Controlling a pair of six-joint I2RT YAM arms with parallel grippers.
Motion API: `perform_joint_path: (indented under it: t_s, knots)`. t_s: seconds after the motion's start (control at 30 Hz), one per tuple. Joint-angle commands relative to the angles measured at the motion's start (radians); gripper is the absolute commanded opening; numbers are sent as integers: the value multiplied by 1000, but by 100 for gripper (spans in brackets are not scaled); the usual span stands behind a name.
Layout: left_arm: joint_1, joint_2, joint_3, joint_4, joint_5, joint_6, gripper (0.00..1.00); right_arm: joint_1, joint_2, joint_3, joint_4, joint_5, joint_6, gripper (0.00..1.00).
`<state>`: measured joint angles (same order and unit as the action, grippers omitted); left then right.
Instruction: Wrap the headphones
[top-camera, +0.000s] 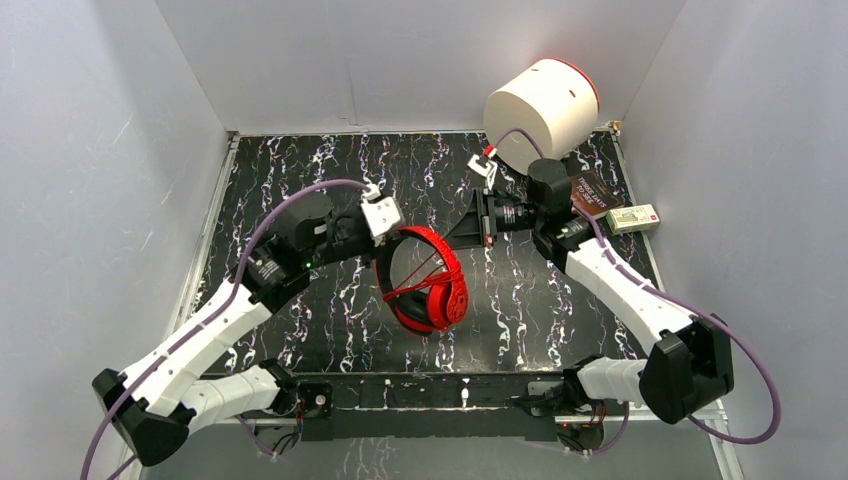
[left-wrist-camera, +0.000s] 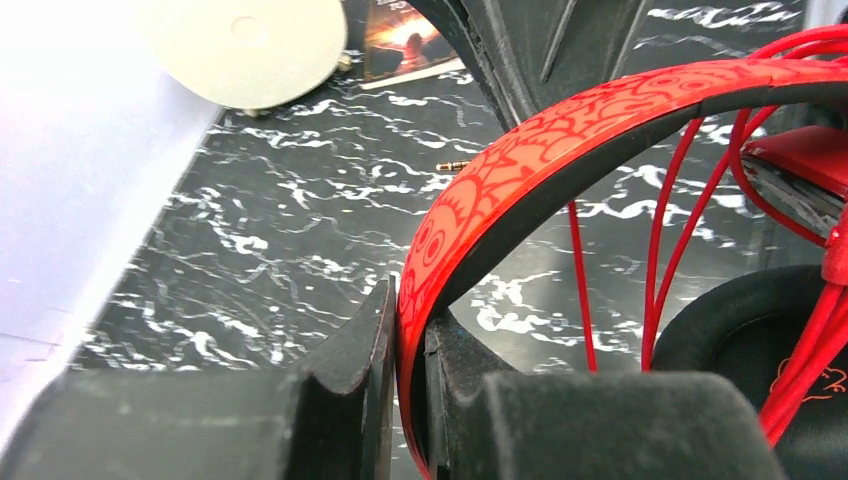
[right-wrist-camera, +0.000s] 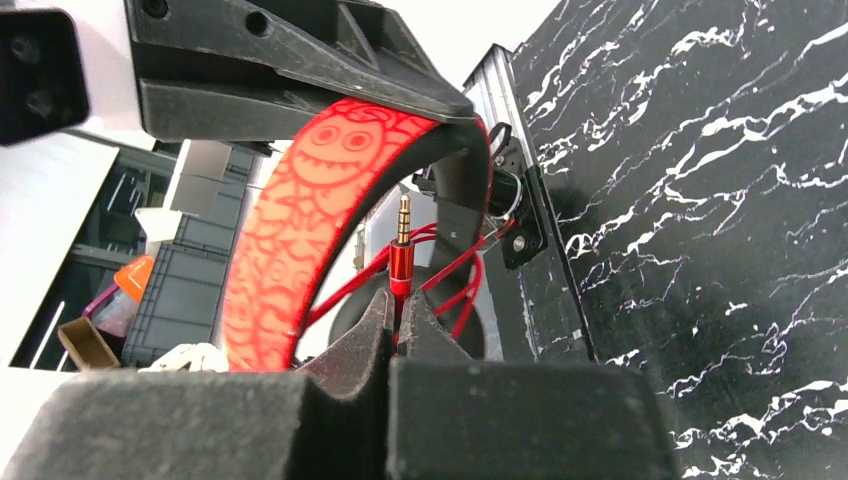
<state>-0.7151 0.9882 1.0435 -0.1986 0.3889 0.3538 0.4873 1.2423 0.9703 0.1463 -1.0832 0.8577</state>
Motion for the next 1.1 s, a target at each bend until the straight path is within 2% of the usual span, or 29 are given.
perform_joint_path:
  t_s: [0.0, 0.2, 0.43, 0.67, 1.07]
  knots:
    - [-22, 13, 77, -62, -74, 222, 0, -25, 31, 114, 66, -81, -14, 0]
    - [-82, 35, 125, -51, -337, 310, 0, -25, 76, 187, 8, -130, -17, 0]
    - [-121, 39, 113, -1, -503, 403, 0, -17, 146, 257, -65, -175, -4, 0]
    - [-151, 92, 143, 38, -611, 490, 0, 24, 201, 364, -359, -146, -179, 0]
    - [-158, 133, 53, 364, -695, 599, 0, 78, 362, 598, -832, 53, -491, 0]
